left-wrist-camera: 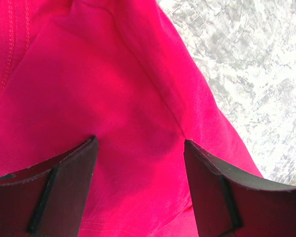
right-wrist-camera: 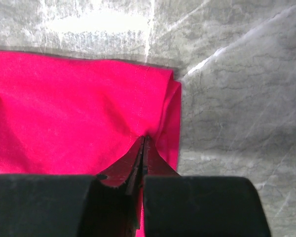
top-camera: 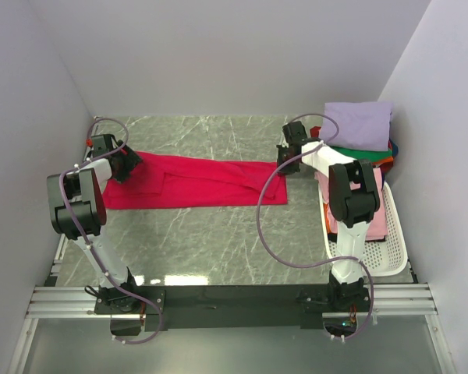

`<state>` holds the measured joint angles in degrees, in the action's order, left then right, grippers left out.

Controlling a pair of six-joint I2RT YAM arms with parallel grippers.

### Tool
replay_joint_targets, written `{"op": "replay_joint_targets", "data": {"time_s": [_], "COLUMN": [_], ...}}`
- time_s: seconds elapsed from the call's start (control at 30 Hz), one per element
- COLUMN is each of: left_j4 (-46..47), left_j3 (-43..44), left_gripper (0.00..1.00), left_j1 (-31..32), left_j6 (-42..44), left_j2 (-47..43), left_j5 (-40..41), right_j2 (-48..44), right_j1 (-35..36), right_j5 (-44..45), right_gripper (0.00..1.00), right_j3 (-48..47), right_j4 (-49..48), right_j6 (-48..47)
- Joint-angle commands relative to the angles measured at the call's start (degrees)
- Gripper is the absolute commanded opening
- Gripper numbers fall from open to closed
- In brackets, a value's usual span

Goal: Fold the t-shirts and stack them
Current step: Fold the tshirt

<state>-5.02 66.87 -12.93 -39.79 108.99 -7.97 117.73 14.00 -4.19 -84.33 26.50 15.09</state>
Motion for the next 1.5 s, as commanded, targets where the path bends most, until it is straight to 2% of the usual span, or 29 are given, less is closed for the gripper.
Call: {"op": "replay_joint_targets", "data": {"time_s": [0.0,0.37,0.9,1.03,1.23,1.33,1.47], "left_j4": [-1.8,-2.1,-2.4,-1.5,-0.7,0.2,1.7], "left_j3": [0.9,0.9,1.2,0.8,-1.9,-5.2,-9.7], "left_gripper": [0.77,0.77,0.77,0.77,0.78,0.79,0.79], "left_j1": [-0.5,-0.6,-0.8,-0.7,1.1,3.0,4.1], "left_j6": [1.4,1.6,1.7,1.0,-0.8,-2.7,-5.1], "left_j2": [0.1,0.3,0.0,-1.9,-9.6,-13.4,-16.3], "left_j5": [0.8,0.9,1.3,1.5,6.7,7.8,10.0], "right_j2": [-0.1,5.4,5.8,4.1,-0.7,2.0,3.8], "right_j1": [0.1,-0.4,-0.6,-0.7,-0.6,-0.7,-0.7], "right_j5": [2.7,5.3,9.0,7.9,3.1,1.7,-0.3], "right_gripper": [0.00,0.00,0.00,0.37,0.53,0.57,0.59], "right_j3": [-4.1,-15.8,-13.0,-12.9,-11.4,-14.7,-14.4], "right_j4": [0.7,5.7,7.1,7.4,4.1,6.8,6.5], "right_j6": [-1.6,-4.0,-4.6,-5.3,-7.1,-6.3,-5.0]}}
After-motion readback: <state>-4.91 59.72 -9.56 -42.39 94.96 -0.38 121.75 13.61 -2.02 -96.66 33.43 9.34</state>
